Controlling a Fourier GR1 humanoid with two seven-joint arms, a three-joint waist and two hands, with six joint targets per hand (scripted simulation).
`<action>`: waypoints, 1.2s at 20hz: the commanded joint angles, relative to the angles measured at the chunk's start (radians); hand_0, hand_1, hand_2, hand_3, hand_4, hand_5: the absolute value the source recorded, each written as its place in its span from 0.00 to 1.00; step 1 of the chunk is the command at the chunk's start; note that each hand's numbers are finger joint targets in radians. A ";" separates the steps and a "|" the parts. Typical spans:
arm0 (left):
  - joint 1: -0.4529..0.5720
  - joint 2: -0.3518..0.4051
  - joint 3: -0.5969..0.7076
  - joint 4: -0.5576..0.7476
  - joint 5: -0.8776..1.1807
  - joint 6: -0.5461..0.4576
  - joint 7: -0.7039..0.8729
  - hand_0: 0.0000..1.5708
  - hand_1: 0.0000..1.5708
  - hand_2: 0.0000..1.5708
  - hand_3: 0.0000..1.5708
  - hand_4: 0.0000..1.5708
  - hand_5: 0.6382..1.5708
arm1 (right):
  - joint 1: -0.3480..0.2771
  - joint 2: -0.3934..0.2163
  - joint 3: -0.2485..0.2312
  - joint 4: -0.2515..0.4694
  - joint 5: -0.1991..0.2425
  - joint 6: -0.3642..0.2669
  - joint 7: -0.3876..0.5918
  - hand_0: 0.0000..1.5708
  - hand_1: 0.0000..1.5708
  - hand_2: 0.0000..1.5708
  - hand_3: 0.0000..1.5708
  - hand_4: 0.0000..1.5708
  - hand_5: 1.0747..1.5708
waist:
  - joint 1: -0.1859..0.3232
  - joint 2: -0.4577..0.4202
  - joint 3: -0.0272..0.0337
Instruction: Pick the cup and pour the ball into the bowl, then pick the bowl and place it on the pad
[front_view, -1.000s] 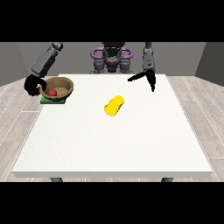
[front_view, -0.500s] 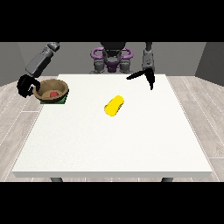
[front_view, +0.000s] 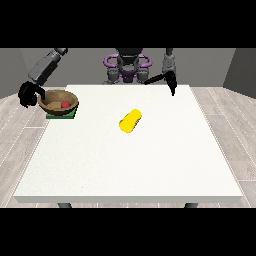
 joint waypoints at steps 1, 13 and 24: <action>-0.022 0.004 0.008 -0.018 0.011 -0.008 -0.003 0.00 0.00 0.00 0.00 0.00 1.00 | -0.003 0.034 0.026 -0.013 0.028 -0.037 -0.043 1.00 1.00 1.00 0.65 0.47 1.00 | 0.010 0.038 0.0000; 0.052 -0.007 -0.018 -0.154 -0.025 0.020 0.023 0.00 0.00 0.00 0.00 0.00 0.99 | 0.003 -0.132 0.052 0.021 0.100 -0.106 -0.011 0.12 0.12 0.30 0.27 0.00 0.84 | -0.003 0.075 0.0008; 0.111 -0.014 -0.034 -0.192 0.006 -0.023 0.073 0.00 0.00 0.00 0.00 0.00 1.00 | -0.041 -0.201 0.050 0.025 0.095 -0.026 0.072 0.00 0.00 0.16 0.14 0.00 0.86 | -0.026 0.005 -0.0001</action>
